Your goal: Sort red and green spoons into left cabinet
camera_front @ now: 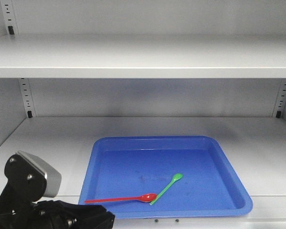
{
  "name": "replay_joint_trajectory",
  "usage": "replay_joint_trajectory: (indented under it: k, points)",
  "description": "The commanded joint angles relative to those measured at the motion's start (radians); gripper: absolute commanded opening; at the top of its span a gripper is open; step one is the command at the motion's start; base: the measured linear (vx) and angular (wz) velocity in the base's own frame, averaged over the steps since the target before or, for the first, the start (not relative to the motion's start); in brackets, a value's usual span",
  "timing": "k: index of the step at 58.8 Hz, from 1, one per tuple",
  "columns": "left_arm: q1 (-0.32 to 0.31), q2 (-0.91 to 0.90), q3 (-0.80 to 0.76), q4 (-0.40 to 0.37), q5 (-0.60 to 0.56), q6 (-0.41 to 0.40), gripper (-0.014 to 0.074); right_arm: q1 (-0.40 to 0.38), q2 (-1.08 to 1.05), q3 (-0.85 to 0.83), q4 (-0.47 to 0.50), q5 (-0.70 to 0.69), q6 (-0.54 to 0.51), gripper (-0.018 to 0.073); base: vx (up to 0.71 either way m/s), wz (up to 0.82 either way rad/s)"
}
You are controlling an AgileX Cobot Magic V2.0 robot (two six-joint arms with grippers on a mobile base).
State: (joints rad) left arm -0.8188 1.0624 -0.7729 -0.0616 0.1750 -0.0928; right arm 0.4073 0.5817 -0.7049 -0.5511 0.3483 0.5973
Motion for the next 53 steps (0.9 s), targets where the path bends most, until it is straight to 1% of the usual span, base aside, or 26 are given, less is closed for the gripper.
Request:
replay_joint_trajectory:
  k: [1,5,10,18,19,23,31,34,41,48,53]
  points:
    - [-0.007,-0.006,-0.028,0.016,-0.128,-0.017,-0.0001,0.003,0.002,-0.033,-0.015,-0.072,-0.011,-0.0009,0.0,0.0]
    - [-0.007,0.001,-0.028,0.043,-0.137,-0.019,-0.0001,0.003,0.002,-0.033,-0.015,-0.075,-0.017,-0.0009,0.0,0.0]
    - [0.005,0.003,-0.028,0.046,-0.137,-0.02,-0.0001,0.003,0.002,-0.033,-0.015,-0.074,-0.033,-0.0009,0.0,0.0]
    - [0.073,0.003,-0.028,0.042,-0.137,-0.02,-0.0001,0.003,0.002,-0.033,-0.015,-0.072,-0.062,-0.0009,0.0,0.0]
    - [0.195,-0.038,-0.028,0.107,-0.237,0.047,0.0,0.003,0.002,-0.033,0.211,-0.066,-0.383,-0.0009,0.0,0.0]
    - [0.245,-0.038,-0.028,0.121,-0.253,0.05,0.0,0.003,0.002,-0.033,0.211,-0.066,-0.383,-0.0009,0.0,0.0]
    - [0.351,-0.051,-0.028,0.121,-0.293,0.052,0.0,0.003,0.002,-0.033,0.211,-0.066,-0.383,-0.0009,0.0,0.01]
    - [0.388,-0.061,-0.028,0.131,-0.298,0.069,0.0,0.003,0.002,-0.033,0.211,-0.066,-0.383,-0.0009,0.0,0.0]
    - [0.44,-0.121,-0.028,0.173,-0.297,0.114,0.0,0.003,0.002,-0.033,0.211,-0.066,-0.384,-0.0009,0.0,0.0]
    - [0.494,-0.21,0.006,0.173,-0.294,0.114,0.0,0.003,0.002,-0.033,0.211,-0.066,-0.384,-0.0009,0.0,0.0]
    - [0.52,-0.294,0.077,0.173,-0.295,0.112,0.0,0.003,0.002,-0.033,0.211,-0.066,-0.384,-0.0009,0.0,0.0]
